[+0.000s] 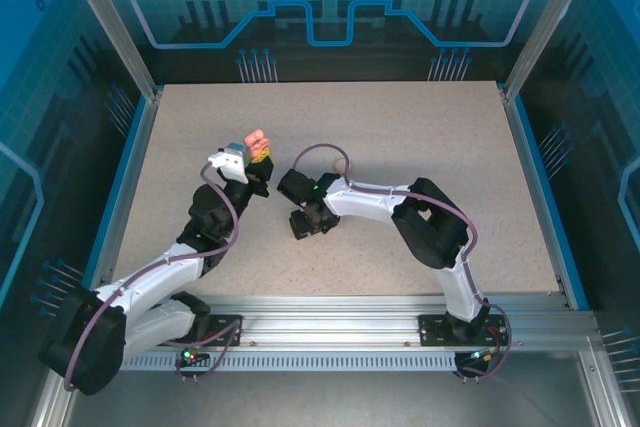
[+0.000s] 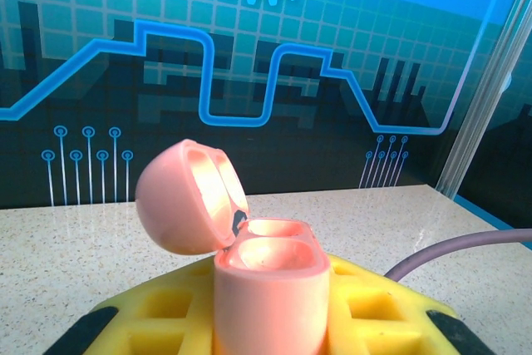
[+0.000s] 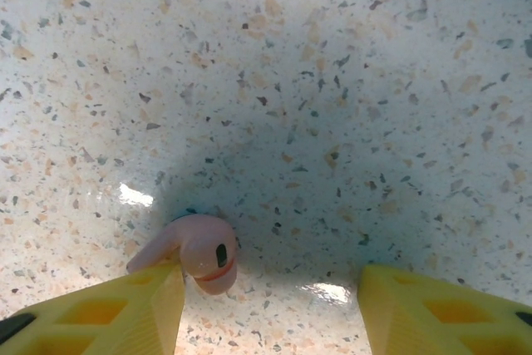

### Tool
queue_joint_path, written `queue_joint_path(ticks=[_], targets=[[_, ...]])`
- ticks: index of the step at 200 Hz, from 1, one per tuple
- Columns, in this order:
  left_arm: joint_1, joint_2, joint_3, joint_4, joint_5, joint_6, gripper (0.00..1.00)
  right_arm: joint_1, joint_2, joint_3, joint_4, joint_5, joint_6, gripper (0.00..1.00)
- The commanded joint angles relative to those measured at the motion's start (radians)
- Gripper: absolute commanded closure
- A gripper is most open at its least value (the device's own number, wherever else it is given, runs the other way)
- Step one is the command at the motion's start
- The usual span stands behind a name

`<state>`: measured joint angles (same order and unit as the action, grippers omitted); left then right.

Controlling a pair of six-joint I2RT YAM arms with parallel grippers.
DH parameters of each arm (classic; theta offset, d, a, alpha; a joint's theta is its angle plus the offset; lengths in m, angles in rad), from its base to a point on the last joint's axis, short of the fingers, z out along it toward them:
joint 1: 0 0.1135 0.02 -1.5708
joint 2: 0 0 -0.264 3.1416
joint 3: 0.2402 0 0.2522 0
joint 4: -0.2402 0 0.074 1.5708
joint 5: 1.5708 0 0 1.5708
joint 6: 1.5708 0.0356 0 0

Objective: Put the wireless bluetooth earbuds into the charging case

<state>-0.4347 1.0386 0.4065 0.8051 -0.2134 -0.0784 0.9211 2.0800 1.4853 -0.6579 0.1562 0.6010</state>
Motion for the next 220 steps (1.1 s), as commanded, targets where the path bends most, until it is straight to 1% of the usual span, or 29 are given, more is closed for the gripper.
queue_joint_path(ticks=[1,62,88,127,149,173,220], targets=[[0.008,-0.026,-0.017,0.011,-0.015,0.006,1.00,-0.033,0.028,0.005,0.003,0.020,-0.011,0.41],[0.008,-0.031,-0.016,0.012,-0.011,0.010,1.00,-0.066,0.010,-0.022,0.011,0.017,-0.017,0.42],[0.008,-0.032,-0.020,0.011,-0.009,0.006,1.00,-0.079,0.001,-0.025,0.014,-0.003,-0.019,0.43],[0.008,-0.037,-0.019,0.010,-0.007,0.001,1.00,-0.082,-0.084,-0.046,0.034,-0.044,0.007,0.42],[0.007,-0.035,-0.019,0.013,-0.007,0.001,1.00,-0.084,-0.103,-0.018,0.035,-0.054,0.016,0.42],[0.007,-0.035,-0.020,0.015,-0.010,0.004,1.00,-0.094,-0.060,0.054,0.006,-0.058,0.005,0.42],[0.007,-0.036,-0.020,0.017,-0.014,0.002,1.00,-0.102,0.070,0.174,-0.036,-0.075,-0.006,0.42]])
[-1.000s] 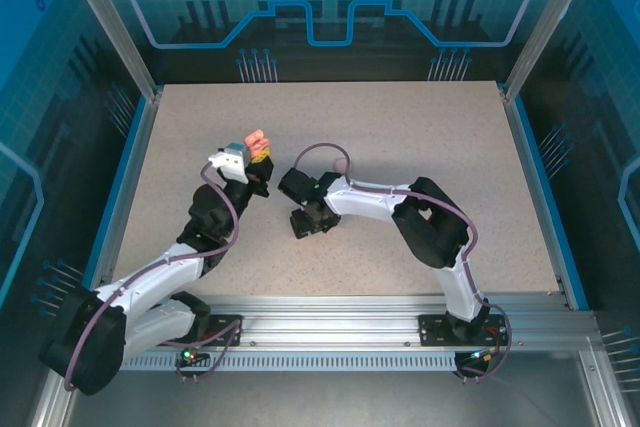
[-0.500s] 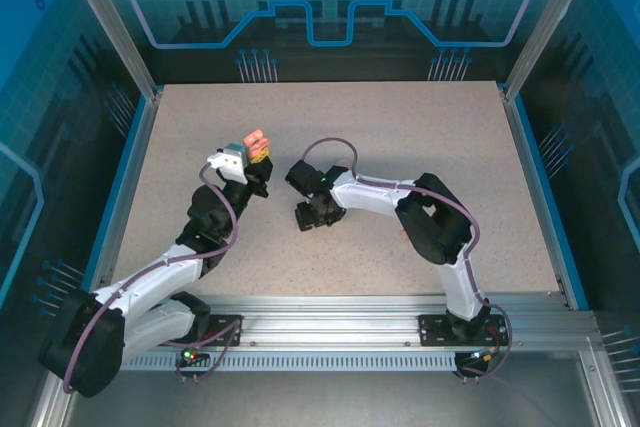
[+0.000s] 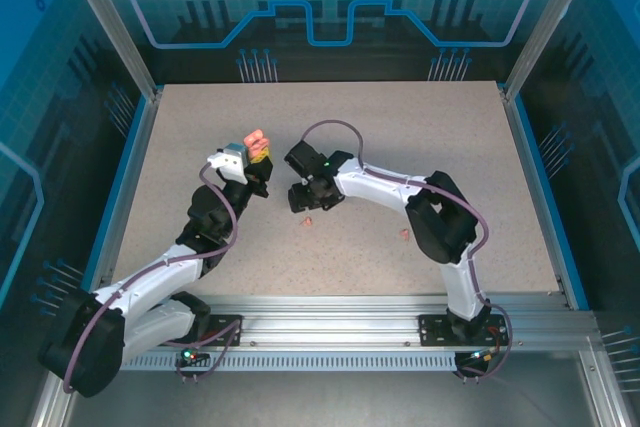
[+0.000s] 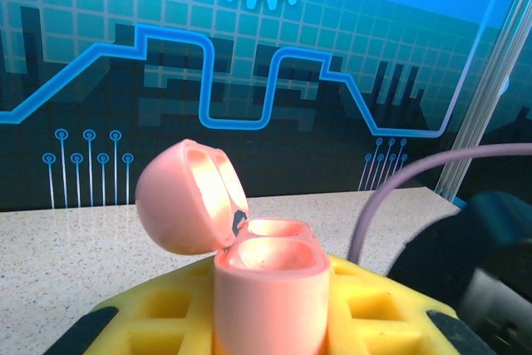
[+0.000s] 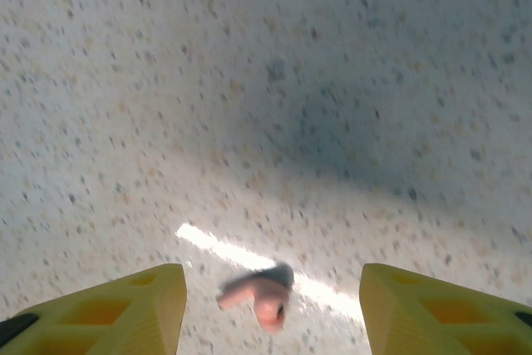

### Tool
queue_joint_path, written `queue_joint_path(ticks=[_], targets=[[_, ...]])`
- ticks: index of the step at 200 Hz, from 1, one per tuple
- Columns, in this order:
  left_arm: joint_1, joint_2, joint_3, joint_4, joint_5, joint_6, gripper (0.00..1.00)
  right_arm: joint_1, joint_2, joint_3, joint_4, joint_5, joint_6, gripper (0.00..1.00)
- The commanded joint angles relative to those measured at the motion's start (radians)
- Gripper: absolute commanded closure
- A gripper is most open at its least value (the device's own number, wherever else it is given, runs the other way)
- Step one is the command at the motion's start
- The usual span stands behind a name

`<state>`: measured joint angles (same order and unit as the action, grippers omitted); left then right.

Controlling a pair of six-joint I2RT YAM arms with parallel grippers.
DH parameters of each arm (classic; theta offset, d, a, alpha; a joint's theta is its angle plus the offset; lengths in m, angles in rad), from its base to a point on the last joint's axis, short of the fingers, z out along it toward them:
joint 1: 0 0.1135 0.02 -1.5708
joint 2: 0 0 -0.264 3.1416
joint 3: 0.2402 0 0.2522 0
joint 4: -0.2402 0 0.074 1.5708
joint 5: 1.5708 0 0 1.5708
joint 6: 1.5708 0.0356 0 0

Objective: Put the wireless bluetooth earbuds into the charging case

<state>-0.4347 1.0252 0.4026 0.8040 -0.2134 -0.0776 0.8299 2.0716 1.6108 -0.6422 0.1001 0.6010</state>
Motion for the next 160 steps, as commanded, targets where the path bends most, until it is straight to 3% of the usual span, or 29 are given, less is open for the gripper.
queue_joint_path(ticks=[1,160], targets=[[0.007,-0.023,-0.016,0.018,-0.014,-0.001,1.00,-0.011,0.082,0.051,-0.052,-0.019,-0.006,0.42],[0.007,-0.025,0.005,0.008,-0.004,-0.008,1.00,0.033,0.058,-0.069,-0.054,0.048,-0.040,0.43]])
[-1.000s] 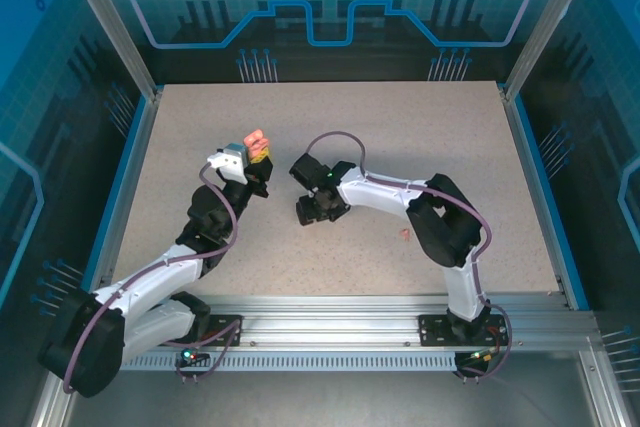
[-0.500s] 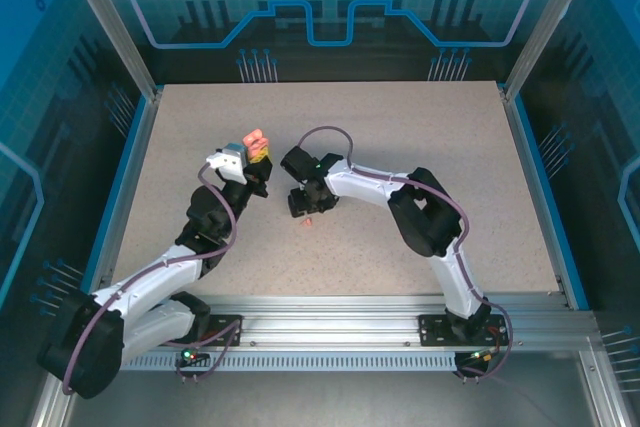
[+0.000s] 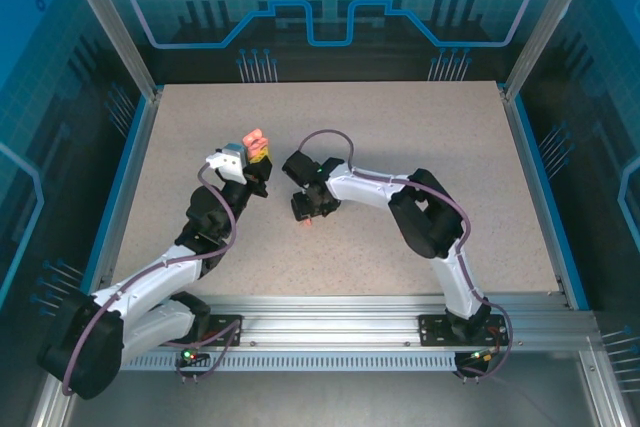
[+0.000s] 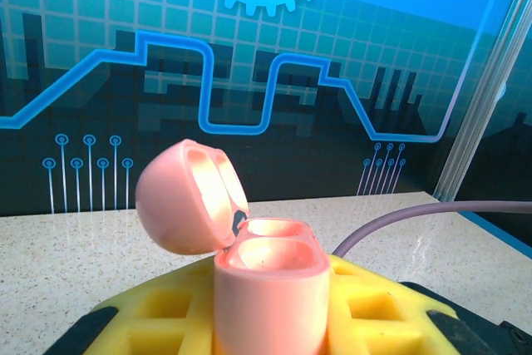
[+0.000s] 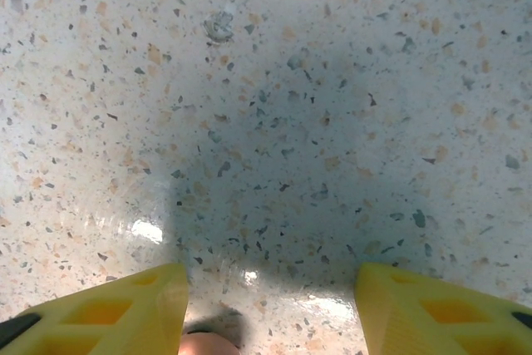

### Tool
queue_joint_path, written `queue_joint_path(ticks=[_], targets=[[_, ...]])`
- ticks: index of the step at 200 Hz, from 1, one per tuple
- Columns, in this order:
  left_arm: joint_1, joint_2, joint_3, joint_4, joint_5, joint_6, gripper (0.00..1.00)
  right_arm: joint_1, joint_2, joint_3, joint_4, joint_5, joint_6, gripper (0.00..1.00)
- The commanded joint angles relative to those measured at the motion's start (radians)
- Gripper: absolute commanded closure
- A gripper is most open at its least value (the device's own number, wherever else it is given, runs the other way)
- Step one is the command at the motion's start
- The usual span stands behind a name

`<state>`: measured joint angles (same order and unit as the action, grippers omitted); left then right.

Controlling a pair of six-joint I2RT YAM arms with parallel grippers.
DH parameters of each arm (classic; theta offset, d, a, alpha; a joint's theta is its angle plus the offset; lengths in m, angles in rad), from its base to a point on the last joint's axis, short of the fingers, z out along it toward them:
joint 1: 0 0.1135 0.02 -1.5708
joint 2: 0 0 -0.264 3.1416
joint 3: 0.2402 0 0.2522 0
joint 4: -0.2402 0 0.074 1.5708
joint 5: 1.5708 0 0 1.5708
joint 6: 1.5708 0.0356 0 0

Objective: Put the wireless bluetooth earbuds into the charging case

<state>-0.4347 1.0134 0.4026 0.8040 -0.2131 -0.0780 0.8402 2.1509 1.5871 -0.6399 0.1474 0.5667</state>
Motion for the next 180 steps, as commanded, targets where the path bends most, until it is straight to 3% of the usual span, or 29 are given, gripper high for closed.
queue_joint_path(ticks=[1,135,180], targets=[[0.007,-0.013,0.005,0.009,-0.005,-0.008,1.00,0.022,-0.022,-0.047,-0.057,0.000,-0.006,0.43],[0.008,-0.011,0.002,0.016,-0.005,-0.017,1.00,0.044,-0.132,-0.150,-0.048,-0.007,-0.001,0.43],[0.007,-0.006,0.002,0.021,-0.002,-0.025,1.00,0.047,-0.216,-0.125,-0.069,-0.026,0.083,0.42]])
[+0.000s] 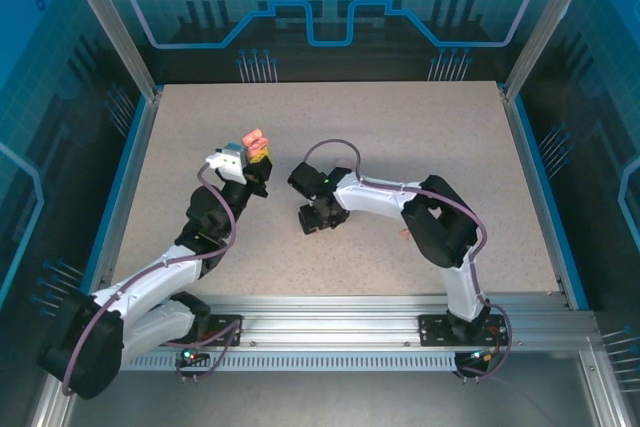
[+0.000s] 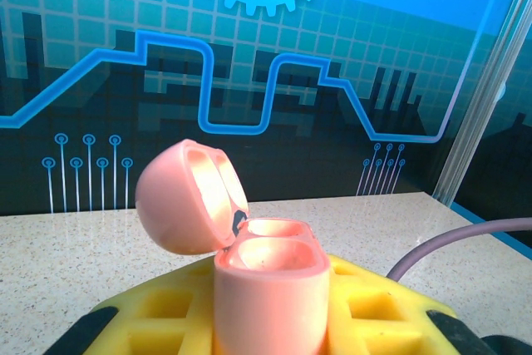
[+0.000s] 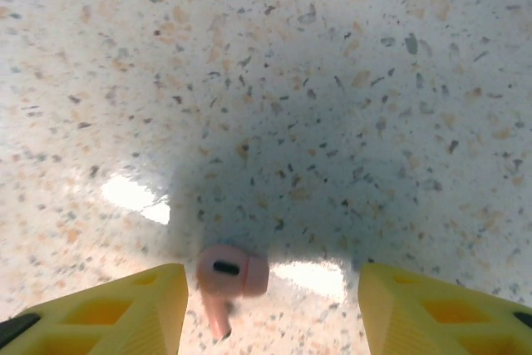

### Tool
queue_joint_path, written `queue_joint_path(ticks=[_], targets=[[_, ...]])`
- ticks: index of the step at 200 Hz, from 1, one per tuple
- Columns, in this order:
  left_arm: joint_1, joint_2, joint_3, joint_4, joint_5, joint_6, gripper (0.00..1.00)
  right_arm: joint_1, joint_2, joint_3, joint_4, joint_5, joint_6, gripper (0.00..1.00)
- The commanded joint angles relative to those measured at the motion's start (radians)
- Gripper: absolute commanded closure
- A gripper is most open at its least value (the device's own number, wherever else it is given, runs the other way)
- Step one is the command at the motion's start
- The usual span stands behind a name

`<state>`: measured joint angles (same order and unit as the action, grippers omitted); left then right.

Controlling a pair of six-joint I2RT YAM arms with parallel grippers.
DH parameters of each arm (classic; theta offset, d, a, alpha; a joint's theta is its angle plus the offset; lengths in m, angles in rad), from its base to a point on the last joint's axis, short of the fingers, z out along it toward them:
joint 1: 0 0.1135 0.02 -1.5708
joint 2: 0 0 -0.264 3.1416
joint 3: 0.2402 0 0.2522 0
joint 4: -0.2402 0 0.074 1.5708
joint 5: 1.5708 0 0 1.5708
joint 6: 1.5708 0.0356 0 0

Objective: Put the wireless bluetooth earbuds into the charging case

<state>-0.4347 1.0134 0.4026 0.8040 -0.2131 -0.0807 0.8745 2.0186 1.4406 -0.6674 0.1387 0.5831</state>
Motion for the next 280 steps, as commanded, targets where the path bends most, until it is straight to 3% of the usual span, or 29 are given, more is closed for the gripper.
queue_joint_path(ticks=[1,36,74,204,280], targets=[[0.007,-0.006,0.002,0.021,-0.002,-0.022,1.00,0.013,-0.087,0.024,-0.045,-0.017,0.071,0.42],[0.007,0.003,0.003,0.031,-0.005,-0.017,1.00,0.007,-0.060,0.126,-0.167,0.005,0.209,0.41],[0.008,0.005,0.010,0.034,-0.002,-0.009,1.00,-0.002,0.012,0.177,-0.212,-0.003,0.223,0.43],[0.008,0.036,0.015,0.063,0.010,-0.021,1.00,-0.019,0.102,0.166,-0.209,-0.048,0.420,0.48],[0.008,0.038,0.006,0.079,0.008,-0.018,1.00,-0.002,0.160,0.220,-0.232,-0.041,0.433,0.52]])
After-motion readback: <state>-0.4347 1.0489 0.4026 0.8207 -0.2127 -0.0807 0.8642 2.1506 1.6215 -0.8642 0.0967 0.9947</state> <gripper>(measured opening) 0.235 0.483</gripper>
